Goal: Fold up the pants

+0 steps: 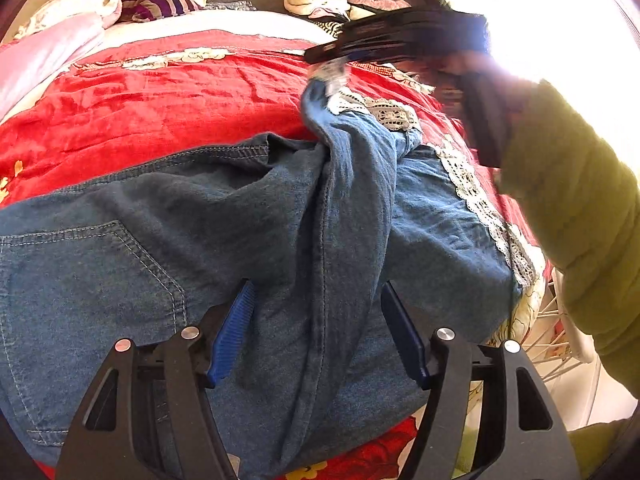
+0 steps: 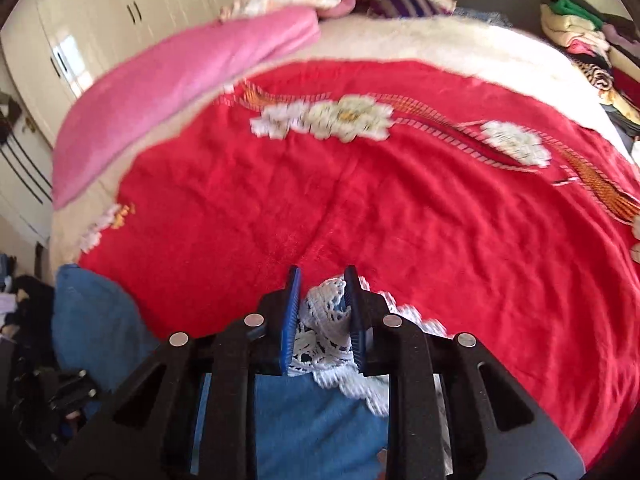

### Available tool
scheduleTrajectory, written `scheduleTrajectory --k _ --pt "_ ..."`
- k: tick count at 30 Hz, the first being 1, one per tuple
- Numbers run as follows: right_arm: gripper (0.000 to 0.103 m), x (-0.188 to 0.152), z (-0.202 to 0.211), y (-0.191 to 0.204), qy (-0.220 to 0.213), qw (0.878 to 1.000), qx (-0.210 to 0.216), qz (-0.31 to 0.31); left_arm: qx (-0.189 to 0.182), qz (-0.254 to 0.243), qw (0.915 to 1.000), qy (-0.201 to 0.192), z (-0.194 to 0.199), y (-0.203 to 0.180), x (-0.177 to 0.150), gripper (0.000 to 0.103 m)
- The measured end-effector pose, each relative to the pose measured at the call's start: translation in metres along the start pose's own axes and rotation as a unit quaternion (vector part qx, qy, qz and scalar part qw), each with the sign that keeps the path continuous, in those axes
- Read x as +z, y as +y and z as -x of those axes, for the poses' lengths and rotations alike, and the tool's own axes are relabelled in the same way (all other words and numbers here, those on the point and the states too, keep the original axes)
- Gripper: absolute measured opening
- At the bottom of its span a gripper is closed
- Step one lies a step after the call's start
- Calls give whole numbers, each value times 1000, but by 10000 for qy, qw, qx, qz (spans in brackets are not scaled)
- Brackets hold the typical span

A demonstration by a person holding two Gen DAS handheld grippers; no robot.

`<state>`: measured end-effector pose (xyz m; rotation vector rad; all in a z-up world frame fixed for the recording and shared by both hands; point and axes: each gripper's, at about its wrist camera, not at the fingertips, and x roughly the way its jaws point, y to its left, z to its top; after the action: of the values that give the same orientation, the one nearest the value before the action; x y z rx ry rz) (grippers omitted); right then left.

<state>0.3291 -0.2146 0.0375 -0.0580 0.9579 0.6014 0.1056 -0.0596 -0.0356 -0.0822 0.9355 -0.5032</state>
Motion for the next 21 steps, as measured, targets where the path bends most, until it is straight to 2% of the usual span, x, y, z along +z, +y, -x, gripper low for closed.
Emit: scheduleTrajectory --k 4,8,11,12,13,18,21 --pt "16 -14 42 -15 -482 9984 35 -277 78 -19 10000 -28 0 -3 1 65" --pt "16 -30 75 -27 -828 9952 34 -527 228 40 9997 -40 -3 -6 3 60" --pt "14 -50 101 -31 -1016 9924 79 -684 267 -10 9996 -71 -2 -9 6 26" --pt "14 -58 109 -32 -1058 9917 84 -733 218 -18 9997 -87 0 -8 8 5" --pt "13 -66 117 -33 -1080 9911 72 -770 170 -26 9998 -106 1 -8 8 1" --pt "7 -114 153 -35 -1189 9880 34 -984 363 -381 9983 -241 19 -18 2 1" --pt "4 -148 164 -38 -1244 9839 79 -1282 703 -700 9945 -322 26 -27 -1 1"
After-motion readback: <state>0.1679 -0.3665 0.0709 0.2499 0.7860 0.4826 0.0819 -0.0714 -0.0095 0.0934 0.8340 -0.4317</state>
